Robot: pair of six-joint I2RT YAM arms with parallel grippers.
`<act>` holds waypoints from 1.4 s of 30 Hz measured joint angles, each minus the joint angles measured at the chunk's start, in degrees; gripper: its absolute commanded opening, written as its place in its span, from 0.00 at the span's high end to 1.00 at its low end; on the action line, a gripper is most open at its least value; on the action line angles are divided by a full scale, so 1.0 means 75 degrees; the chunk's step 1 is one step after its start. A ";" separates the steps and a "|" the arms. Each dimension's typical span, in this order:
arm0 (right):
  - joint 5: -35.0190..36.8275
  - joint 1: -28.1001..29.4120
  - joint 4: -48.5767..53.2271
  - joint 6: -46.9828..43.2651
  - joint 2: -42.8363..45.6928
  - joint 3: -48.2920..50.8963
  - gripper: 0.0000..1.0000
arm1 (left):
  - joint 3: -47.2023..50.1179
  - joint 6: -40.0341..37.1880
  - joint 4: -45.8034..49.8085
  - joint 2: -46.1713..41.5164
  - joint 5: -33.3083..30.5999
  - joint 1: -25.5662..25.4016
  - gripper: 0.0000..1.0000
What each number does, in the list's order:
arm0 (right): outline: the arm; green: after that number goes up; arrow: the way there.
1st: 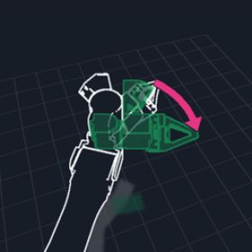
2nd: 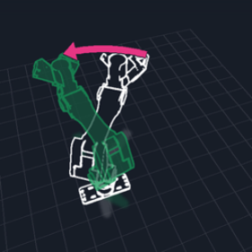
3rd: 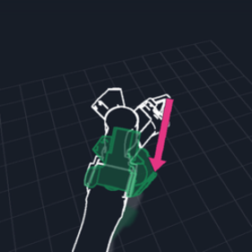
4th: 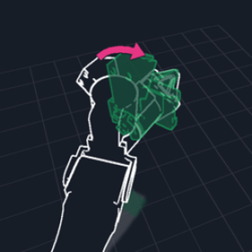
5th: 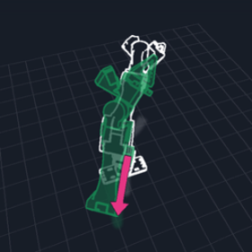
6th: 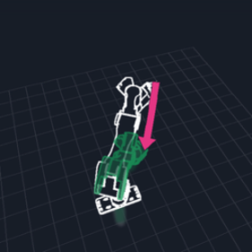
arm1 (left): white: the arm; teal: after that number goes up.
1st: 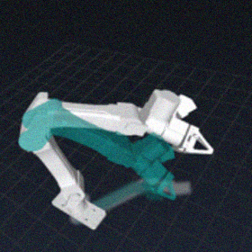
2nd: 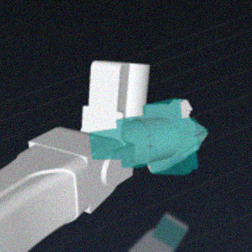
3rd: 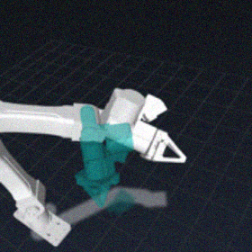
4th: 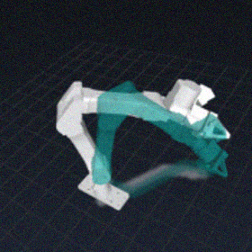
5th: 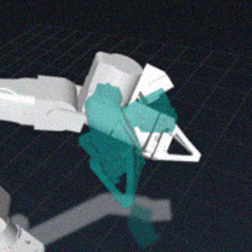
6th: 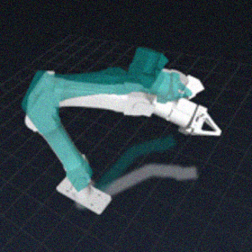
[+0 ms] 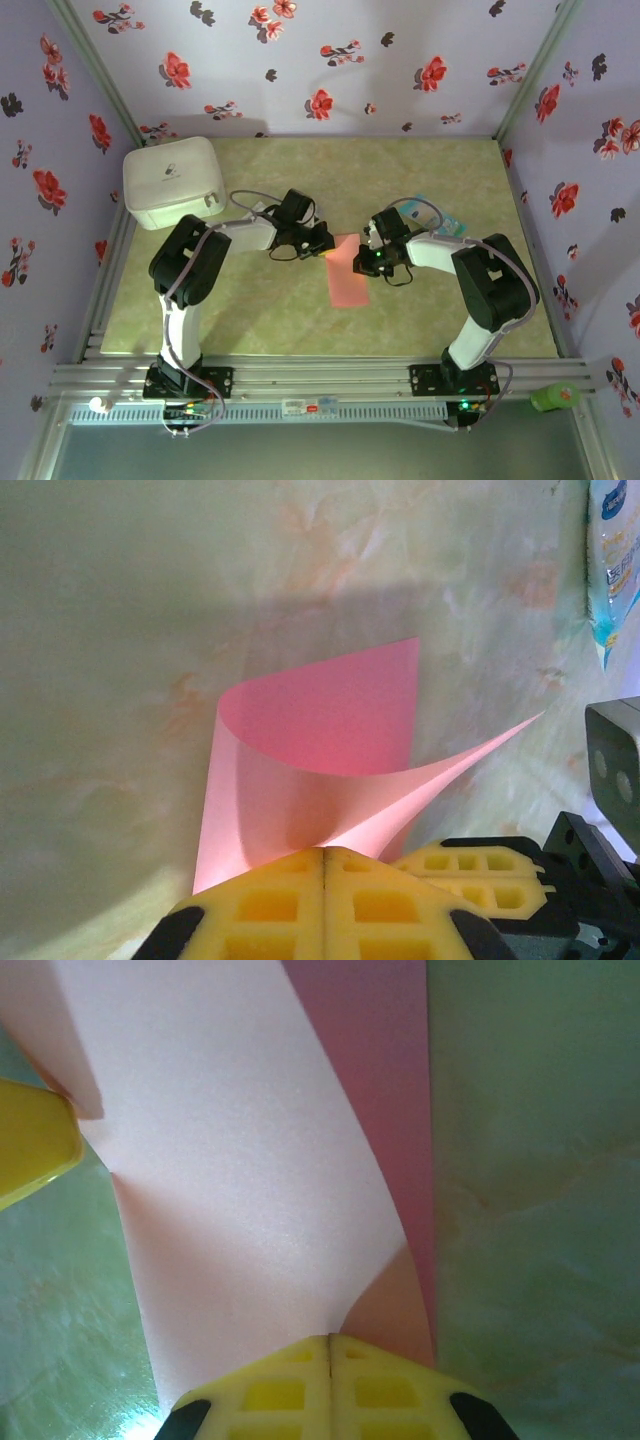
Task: Fold a paper plane with a square sheet of paper (pick it up from the middle)
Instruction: First fold the square sheet of paper in half at the center of the table.
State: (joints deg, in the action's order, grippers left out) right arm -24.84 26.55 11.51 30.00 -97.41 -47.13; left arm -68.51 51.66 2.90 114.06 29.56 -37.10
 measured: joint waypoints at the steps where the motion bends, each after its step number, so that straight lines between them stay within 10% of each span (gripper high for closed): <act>1: 0.0000 0.0000 0.0003 0.0000 0.0000 0.0000 1.00 | -0.0003 0.0000 0.0020 0.0015 0.0000 0.0006 1.00; 42: 0.0029 0.0000 0.0023 0.0000 0.0009 0.0000 1.00 | -0.0749 -0.0189 0.0772 0.0694 -0.0373 0.0256 0.99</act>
State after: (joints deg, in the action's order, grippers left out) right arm -24.62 26.55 11.68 30.00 -97.34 -47.13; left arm -74.13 50.24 8.69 119.26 26.76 -35.18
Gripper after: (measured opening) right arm 0.047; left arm 0.055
